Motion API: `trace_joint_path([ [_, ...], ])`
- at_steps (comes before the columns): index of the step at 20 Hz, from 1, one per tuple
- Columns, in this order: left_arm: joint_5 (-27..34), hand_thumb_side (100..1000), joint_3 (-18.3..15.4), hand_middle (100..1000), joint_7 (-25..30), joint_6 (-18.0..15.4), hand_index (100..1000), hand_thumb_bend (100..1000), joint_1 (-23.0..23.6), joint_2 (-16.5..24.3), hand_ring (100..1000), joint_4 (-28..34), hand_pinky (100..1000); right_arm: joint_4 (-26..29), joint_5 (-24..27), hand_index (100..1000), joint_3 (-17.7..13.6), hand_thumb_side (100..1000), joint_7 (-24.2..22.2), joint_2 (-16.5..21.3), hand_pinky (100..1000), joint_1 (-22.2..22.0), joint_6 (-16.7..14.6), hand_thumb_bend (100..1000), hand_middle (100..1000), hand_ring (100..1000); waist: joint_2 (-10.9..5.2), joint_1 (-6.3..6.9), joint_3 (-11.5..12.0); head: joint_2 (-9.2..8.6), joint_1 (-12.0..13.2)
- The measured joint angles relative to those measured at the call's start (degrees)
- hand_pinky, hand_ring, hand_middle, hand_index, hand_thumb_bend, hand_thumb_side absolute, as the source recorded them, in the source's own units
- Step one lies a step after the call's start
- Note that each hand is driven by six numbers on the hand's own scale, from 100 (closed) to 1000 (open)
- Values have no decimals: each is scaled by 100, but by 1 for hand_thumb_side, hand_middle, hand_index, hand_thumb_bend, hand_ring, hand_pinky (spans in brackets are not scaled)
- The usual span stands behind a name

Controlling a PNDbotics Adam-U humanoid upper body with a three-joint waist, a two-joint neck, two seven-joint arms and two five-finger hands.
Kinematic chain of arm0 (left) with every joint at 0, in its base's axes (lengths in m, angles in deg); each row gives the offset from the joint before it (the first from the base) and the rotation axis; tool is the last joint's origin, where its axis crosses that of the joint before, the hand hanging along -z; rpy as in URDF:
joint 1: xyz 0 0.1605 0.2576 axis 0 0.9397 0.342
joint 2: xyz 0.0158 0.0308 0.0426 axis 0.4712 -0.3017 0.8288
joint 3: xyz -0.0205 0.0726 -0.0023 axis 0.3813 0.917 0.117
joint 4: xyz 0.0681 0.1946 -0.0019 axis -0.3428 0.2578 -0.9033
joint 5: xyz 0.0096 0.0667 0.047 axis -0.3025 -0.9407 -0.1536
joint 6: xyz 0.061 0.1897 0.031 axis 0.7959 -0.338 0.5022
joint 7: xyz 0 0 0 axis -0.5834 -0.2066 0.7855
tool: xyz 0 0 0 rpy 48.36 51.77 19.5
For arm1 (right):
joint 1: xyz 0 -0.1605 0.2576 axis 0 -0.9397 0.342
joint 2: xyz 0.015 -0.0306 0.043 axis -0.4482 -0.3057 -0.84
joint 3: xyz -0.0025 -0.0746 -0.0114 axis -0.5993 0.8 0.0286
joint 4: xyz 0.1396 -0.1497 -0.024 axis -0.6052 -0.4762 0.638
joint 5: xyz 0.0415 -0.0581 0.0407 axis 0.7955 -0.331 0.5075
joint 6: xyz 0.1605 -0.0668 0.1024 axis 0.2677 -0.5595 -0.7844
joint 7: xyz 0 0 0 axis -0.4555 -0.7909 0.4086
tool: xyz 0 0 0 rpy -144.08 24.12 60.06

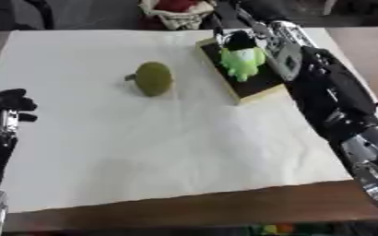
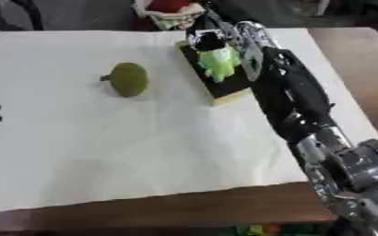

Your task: Pick up objects on the table and place them in the box.

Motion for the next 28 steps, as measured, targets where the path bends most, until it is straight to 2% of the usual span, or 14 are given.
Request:
trace_joint_path([
  [5,8,679,22,565,23,-1,722,100,-12,-1,636,0,600,-46,-96,983,97,543,-386,-374,826,4,-139,109,924,884,0,29,80,0,-64],
  [9,23,678,42,565,42,-11,723,100,-34,-2,636,0,600,-66,-310,978,151,563,-519,-617,827,-21,-208,113,921,885,0,31,154,0,-115],
  [15,30,679,55,564,53,-14,723,100,-37,-3,636,0,600,-180,-549,970,154,605,-614,-811,832,-139,-296,132,923,891,3,55,167,0,-137],
  [21,30,679,56,564,58,-12,723,100,-39,-4,636,1,600,-315,-855,964,150,594,-630,-924,833,-220,-278,140,923,891,13,65,179,0,-174],
  [23,31,679,58,564,63,-11,723,100,-43,-5,636,1,600,-354,-955,952,148,567,-610,-962,830,-235,-255,131,907,888,30,68,198,0,-193],
  [24,32,679,58,564,66,-11,723,100,-44,-6,636,1,601,-365,-997,927,146,501,-592,-986,818,-254,-251,124,855,871,32,68,212,0,-204],
  [26,35,679,59,564,73,-9,723,100,-50,-7,636,1,601,-366,-1075,905,145,427,-507,-1035,810,-288,-266,119,797,857,35,69,219,0,-220],
  [27,40,678,60,564,79,-11,723,100,-51,-8,636,1,601,-366,-1116,873,145,332,-441,-1052,798,-307,-274,105,734,838,36,70,225,0,-232],
  [28,46,678,61,564,82,-13,723,100,-53,-10,636,1,601,-365,-1156,860,145,290,-359,-1074,793,-325,-278,102,703,830,37,72,234,0,-237],
])
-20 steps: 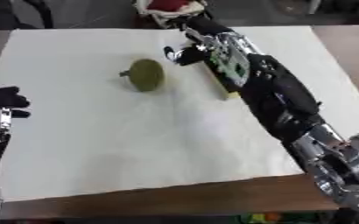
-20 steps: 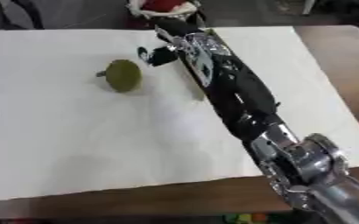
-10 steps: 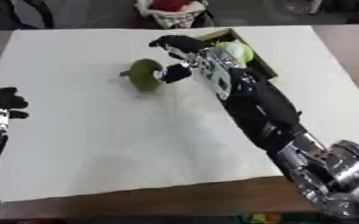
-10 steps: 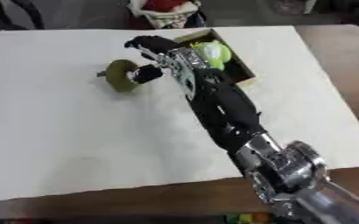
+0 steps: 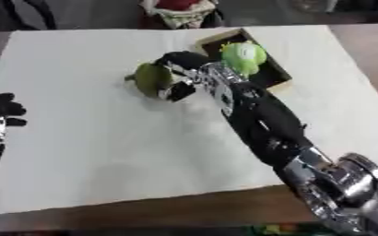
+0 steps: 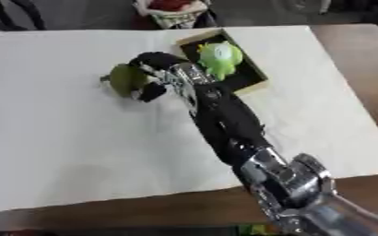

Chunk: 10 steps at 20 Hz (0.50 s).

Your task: Pick up objects on the table and place them in the box.

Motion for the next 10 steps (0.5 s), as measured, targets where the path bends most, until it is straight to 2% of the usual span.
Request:
trace_joint_path([
  [1,3,678,5,564,3,-2,723,100,-6,-9,636,0,601,3,-34,805,0,165,95,-16,774,-7,0,100,609,802,2,3,16,0,-5],
  [2,5,679,13,564,6,-4,723,100,-9,-18,636,0,601,13,-59,752,0,100,208,-38,763,-18,6,100,559,785,3,4,25,0,-14],
  [6,8,679,29,564,12,-8,723,100,-33,-40,635,1,601,49,-144,473,-3,100,824,-60,718,-45,67,100,463,727,9,2,48,0,-43],
  [10,9,679,29,564,12,-8,723,100,-38,-40,635,1,601,97,-79,377,-32,100,1454,-58,702,-44,115,100,434,701,29,-7,45,0,-45],
])
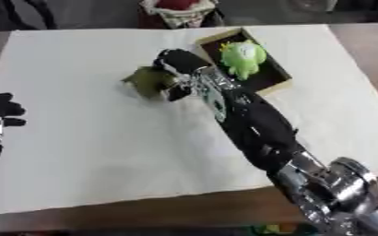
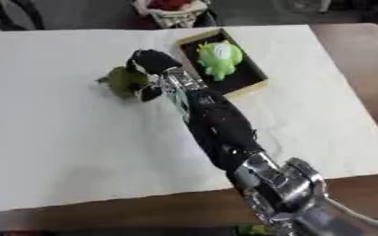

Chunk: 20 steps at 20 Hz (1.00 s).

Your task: Pick up objects on the table and place them in the box.

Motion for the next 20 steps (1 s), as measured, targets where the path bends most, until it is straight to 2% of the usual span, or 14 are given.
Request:
trace_joint_path([
  [3,0,679,0,563,0,0,722,100,-2,0,635,0,601,55,232,371,-18,100,263,36,699,37,41,100,431,699,3,-2,-20,0,0],
  [9,0,679,0,563,0,0,722,100,-2,0,635,1,601,222,691,377,-140,100,370,401,698,302,256,100,432,694,4,-7,-31,0,1],
  [14,0,679,-1,563,0,0,722,100,-2,0,634,1,601,204,957,377,-375,100,555,787,686,414,692,100,431,676,3,-21,-67,0,4],
  [18,0,679,-1,563,-1,1,722,100,-2,0,634,1,601,84,1079,380,-586,100,968,1055,685,458,1174,100,435,674,3,-28,-72,0,2],
  [20,0,679,-1,563,-1,1,722,100,-2,0,634,1,601,18,1125,380,-623,100,1127,1122,685,460,1318,100,435,674,3,-29,-73,0,1],
])
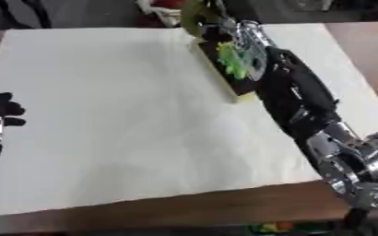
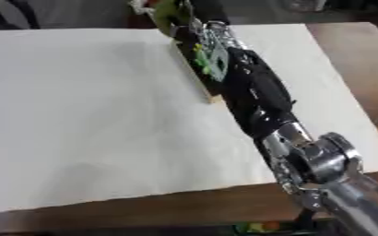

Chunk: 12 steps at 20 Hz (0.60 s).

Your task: Pick up objects on the table and place them in the box.

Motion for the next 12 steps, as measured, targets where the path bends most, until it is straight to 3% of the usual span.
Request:
trace_joint_path([
  [3,0,679,0,563,0,0,722,100,0,0,634,0,601,-62,35,380,-10,100,117,11,685,0,75,100,435,674,0,-1,0,0,-1],
  [4,0,679,-1,562,-1,0,722,100,0,0,634,0,601,-68,39,576,-11,100,134,11,703,0,87,100,531,706,0,-1,-4,0,0],
  [7,-2,679,-6,562,-14,7,722,100,1,1,633,0,601,-269,105,650,-183,100,195,148,711,-116,205,100,572,720,2,1,-43,0,-5],
  [12,-2,679,-5,562,-15,7,722,100,1,1,633,1,601,-880,106,665,-409,100,522,331,710,-154,644,100,579,721,18,26,6,0,-54],
])
